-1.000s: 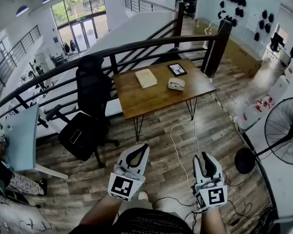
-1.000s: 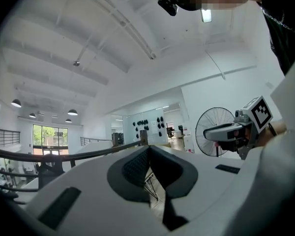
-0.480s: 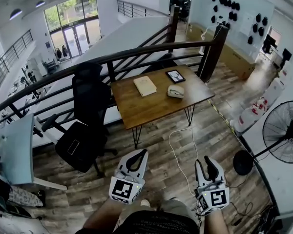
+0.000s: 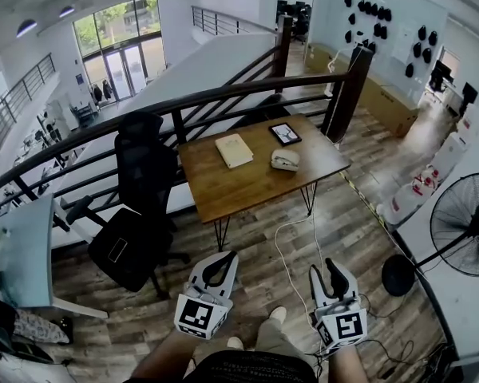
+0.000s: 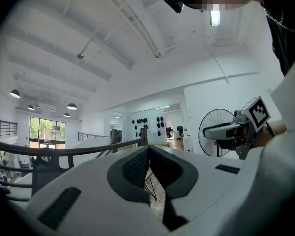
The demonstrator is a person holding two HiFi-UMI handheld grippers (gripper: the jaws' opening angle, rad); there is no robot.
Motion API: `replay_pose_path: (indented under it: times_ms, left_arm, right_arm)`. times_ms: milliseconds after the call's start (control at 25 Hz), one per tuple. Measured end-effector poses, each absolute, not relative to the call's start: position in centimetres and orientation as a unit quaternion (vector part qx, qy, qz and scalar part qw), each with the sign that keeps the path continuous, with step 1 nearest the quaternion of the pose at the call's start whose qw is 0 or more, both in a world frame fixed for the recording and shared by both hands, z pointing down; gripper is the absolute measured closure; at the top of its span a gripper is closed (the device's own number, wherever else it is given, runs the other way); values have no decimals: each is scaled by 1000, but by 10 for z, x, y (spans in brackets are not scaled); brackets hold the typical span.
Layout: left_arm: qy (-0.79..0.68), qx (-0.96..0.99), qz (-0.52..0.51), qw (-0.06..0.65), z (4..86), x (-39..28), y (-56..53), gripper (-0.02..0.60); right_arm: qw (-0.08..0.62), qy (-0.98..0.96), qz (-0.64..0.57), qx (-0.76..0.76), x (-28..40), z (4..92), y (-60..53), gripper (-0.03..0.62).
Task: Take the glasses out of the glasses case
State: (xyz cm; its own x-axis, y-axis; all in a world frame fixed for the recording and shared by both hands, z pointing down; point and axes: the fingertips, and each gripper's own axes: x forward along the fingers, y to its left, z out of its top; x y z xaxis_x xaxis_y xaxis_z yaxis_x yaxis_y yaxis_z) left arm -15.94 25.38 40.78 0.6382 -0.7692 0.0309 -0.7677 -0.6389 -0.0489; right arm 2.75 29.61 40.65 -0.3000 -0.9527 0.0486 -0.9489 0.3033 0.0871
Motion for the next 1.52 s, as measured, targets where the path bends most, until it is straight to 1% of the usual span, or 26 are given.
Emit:
replay_pose_path:
  times_ms: [440, 720, 1200, 1360, 1520]
  left_arm:
    - [435, -900, -33, 17, 413, -110, 170, 555]
    - [449, -893, -27, 19, 411, -72, 116, 555]
    - [462, -886, -26, 28, 398, -12, 62, 555]
    - [467, -883, -33, 27, 403, -3, 56, 555]
    - [480, -876, -44, 20, 410, -11, 51, 555]
  right_arm:
    - [32, -821, -27, 569, 75, 406, 199, 444]
    - [37, -828, -23, 559, 112, 411, 142, 444]
    - [37, -841, -27, 539, 167, 402, 81, 450]
    - [32, -844, -26, 535, 180, 403, 69, 450]
    - [29, -848, -23, 529, 180, 405, 59, 461]
